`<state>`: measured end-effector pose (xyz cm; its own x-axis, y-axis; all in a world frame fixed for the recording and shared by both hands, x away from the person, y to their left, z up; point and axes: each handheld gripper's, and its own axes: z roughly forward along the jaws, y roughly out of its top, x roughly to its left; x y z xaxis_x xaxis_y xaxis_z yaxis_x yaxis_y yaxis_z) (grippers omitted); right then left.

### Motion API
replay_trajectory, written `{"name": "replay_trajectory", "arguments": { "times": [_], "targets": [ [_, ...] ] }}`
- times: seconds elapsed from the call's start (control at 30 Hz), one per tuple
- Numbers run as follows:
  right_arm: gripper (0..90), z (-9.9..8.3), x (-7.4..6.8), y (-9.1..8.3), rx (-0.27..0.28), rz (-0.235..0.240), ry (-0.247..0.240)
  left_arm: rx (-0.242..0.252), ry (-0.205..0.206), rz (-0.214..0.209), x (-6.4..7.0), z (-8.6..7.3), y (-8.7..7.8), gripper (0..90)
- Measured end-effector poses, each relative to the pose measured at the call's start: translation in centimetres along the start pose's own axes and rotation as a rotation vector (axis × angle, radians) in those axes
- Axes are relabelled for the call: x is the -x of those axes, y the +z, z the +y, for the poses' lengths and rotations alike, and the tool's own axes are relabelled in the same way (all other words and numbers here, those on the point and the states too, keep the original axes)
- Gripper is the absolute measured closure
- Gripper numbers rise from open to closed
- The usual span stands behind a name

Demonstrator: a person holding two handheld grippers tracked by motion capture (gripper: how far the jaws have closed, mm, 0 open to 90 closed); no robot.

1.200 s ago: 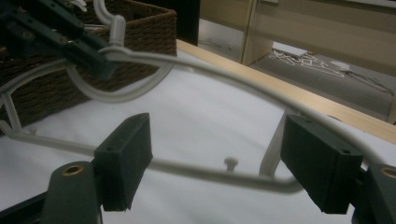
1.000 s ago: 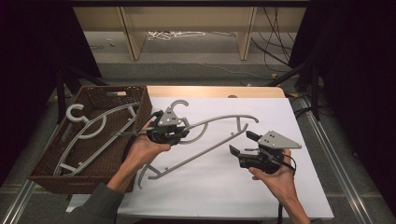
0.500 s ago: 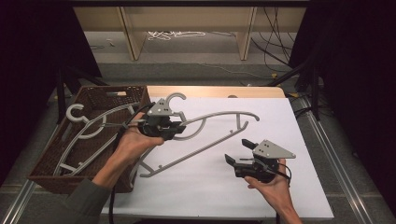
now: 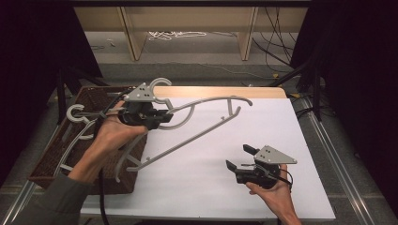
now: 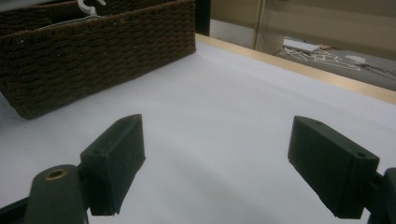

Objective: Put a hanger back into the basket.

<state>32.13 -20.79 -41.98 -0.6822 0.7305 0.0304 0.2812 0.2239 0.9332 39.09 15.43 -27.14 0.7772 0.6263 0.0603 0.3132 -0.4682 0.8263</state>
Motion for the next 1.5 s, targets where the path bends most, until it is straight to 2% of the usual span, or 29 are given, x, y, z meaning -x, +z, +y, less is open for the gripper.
{"name": "replay_trajectory", "arguments": {
  "times": [0.03,0.07,0.1,0.17,0.23,0.3,0.33,0.4,0.47,0.5,0.53,0.57,0.6,0.63,0.7,0.8,0.83,0.93,1.03,1.1,1.17,1.2,1.27,1.3,1.4,1.5],
  "targets": [
    [19.6,0.0,0.0,0.0,0.000,0.000,0.000,0.000,0.000,0.000,0.0,0.0,0.0,81.2],
    [19.6,0.0,0.0,0.0,0.005,-0.003,-0.014,-0.003,-0.007,0.031,-0.7,0.0,-0.7,81.2],
    [19.6,0.0,0.1,-0.2,-0.018,-0.018,-0.026,-0.004,-0.009,0.042,-1.2,0.0,-1.0,81.2],
    [19.7,-0.1,0.0,-0.1,-0.019,-0.004,-0.011,-0.001,-0.017,0.069,-2.1,-0.1,-1.6,81.2],
    [19.7,-0.1,0.1,0.0,-0.009,-0.007,-0.021,0.001,-0.025,0.094,-3.2,-0.4,-2.3,81.2],
    [19.7,-0.1,0.0,-0.1,-0.020,-0.003,-0.011,0.002,-0.049,0.121,-4.2,-0.9,-3.0,81.2],
    [19.7,-0.1,0.1,-0.2,-0.021,-0.003,-0.014,0.002,-0.049,0.121,-4.2,-0.9,-3.0,81.2],
    [19.7,-0.1,0.1,-0.1,-0.013,-0.006,-0.021,-0.012,-0.065,0.171,-5.8,-1.8,-4.0,81.2],
    [19.7,-0.2,0.0,-0.1,-0.027,-0.001,-0.006,0.000,-0.094,0.197,-6.9,-2.5,-4.5,81.2],
    [19.7,-0.2,0.1,-0.1,-0.020,-0.006,-0.019,-0.003,-0.105,0.213,-7.4,-2.8,-4.7,81.2],
    [19.7,-0.2,0.1,-0.1,-0.022,-0.006,-0.022,-0.021,-0.096,0.226,-7.9,-3.2,-5.0,81.2],
    [19.7,-0.2,0.1,0.0,-0.019,-0.007,-0.021,-0.009,-0.115,0.237,-8.3,-3.6,-5.1,81.2],
    [19.8,-0.3,0.0,0.0,-0.021,-0.005,-0.021,-0.025,-0.114,0.243,-8.8,-4.0,-5.3,81.2],
    [19.9,-0.3,0.0,0.1,-0.025,-0.001,-0.013,-0.001,-0.145,0.265,-9.3,-4.6,-5.4,81.2],
    [19.9,-0.4,-0.1,0.2,-0.023,0.013,0.004,-0.008,-0.138,0.272,-9.6,-4.8,-5.5,81.2],
    [19.9,-0.4,0.0,0.1,-0.033,0.003,-0.017,-0.003,-0.171,0.288,-10.5,-5.9,-5.8,81.2],
    [19.9,-0.4,0.0,0.1,-0.035,0.003,-0.019,-0.011,-0.168,0.297,-10.8,-6.2,-6.0,81.2],
    [19.9,-0.4,0.0,0.2,-0.029,0.001,-0.017,0.000,-0.193,0.323,-11.6,-7.1,-6.2,81.2],
    [20.0,-0.5,0.0,0.3,-0.027,0.000,-0.019,-0.009,-0.196,0.352,-12.3,-7.8,-6.4,81.2],
    [19.9,-0.5,0.0,0.2,-0.035,0.002,-0.018,-0.006,-0.196,0.367,-12.8,-8.3,-6.6,81.2],
    [20.0,-0.5,-0.1,0.2,-0.049,0.009,-0.006,-0.002,-0.214,0.381,-13.2,-8.7,-6.7,81.2],
    [20.1,-0.6,0.0,0.4,-0.030,0.006,-0.013,-0.018,-0.204,0.390,-13.5,-8.9,-6.9,81.2],
    [20.1,-0.6,0.0,0.4,-0.033,0.016,0.002,-0.019,-0.204,0.405,-13.9,-9.4,-7.1,81.2],
    [20.1,-0.6,0.1,0.4,-0.024,0.006,-0.013,-0.014,-0.212,0.405,-14.1,-9.6,-7.1,81.2],
    [20.2,-0.6,0.1,0.4,-0.031,-0.002,-0.018,-0.021,-0.220,0.428,-14.6,-10.4,-7.3,81.2],
    [20.2,-0.6,0.1,0.4,-0.041,-0.002,-0.018,-0.025,-0.219,0.430,-14.8,-11.1,-7.3,81.1]
  ]
}}
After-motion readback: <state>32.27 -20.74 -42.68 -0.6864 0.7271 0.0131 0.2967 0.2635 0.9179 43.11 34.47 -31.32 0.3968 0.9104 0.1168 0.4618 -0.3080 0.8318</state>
